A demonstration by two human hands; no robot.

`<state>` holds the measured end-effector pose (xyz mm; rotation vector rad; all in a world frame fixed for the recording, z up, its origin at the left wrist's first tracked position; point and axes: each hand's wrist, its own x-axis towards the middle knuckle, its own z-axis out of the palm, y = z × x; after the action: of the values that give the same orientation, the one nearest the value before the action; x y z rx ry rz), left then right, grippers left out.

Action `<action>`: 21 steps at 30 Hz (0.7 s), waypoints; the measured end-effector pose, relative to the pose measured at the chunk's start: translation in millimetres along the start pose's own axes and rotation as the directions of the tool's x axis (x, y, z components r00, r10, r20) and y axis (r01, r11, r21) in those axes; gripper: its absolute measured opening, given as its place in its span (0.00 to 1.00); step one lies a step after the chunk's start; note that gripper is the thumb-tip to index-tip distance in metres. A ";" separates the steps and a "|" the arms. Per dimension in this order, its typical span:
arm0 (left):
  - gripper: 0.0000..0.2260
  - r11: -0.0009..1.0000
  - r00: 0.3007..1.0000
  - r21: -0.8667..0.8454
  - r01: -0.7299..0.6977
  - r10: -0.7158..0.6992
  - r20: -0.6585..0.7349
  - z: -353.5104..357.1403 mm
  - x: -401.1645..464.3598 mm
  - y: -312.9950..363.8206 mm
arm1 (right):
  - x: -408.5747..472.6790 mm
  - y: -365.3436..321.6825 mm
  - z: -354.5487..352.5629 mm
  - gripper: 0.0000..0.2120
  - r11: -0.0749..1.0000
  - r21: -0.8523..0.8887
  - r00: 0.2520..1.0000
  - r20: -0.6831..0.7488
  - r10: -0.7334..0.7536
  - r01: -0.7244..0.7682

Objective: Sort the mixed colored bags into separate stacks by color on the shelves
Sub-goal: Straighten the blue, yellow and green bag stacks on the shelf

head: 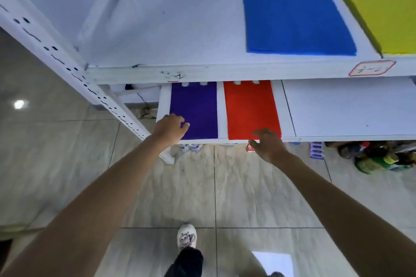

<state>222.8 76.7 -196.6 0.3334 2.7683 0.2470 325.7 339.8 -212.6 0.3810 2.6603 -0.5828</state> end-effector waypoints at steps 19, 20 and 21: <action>0.21 0.911 0.956 -0.300 0.283 -0.294 0.011 188.5 260.4 -184.3 | 276.4 -47.2 210.0 0.22 0.968 0.211 0.986 -0.060 0.153 -0.137; 0.21 0.894 0.948 -0.327 0.305 -0.317 0.017 190.9 271.1 -185.5 | 286.0 -47.1 215.5 0.23 0.967 0.206 0.983 -0.076 0.167 -0.148; 0.21 0.877 0.943 -0.360 0.317 -0.333 0.021 192.6 282.4 -187.5 | 294.5 -46.6 220.1 0.23 0.968 0.197 0.980 -0.092 0.176 -0.155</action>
<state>-4.9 -4.9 -502.4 -0.2336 2.6871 0.6662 117.4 252.6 -506.5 0.7025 2.6483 -0.7845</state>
